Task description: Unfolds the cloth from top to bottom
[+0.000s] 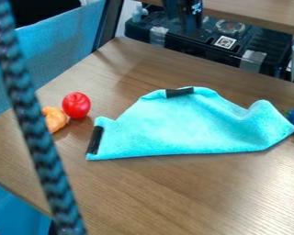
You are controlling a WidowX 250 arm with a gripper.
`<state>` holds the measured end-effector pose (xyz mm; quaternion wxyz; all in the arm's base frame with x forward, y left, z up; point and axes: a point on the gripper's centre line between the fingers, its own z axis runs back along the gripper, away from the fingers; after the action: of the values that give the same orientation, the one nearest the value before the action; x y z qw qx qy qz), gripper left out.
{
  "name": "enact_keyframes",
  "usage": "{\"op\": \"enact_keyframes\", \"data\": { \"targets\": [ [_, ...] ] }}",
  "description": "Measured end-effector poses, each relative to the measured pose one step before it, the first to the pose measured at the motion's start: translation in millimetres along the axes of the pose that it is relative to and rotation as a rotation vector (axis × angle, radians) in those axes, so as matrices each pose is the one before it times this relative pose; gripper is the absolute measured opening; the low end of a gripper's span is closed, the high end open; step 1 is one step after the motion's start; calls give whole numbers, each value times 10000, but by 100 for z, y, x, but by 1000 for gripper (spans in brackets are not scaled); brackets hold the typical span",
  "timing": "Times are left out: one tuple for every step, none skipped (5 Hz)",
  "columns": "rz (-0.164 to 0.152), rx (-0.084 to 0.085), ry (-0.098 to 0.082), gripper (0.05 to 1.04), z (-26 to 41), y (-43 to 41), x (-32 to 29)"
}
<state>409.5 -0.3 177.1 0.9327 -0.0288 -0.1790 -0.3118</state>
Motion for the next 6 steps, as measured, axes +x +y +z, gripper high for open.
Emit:
{"op": "enact_keyframes", "data": {
  "targets": [
    [69, -238, 313, 1001, -1459, -34, -517],
    [-29, 40, 43, 1001, -380, 12, -63],
    [-566, 583, 610, 1001, -4939, 100, -1113],
    [-347, 461, 51, 1001, -1489, 293, 200],
    [-166, 325, 157, 1001, -1676, 182, -559],
    [-231, 440, 62, 1001, -552, 55, 55]
  ]
}}
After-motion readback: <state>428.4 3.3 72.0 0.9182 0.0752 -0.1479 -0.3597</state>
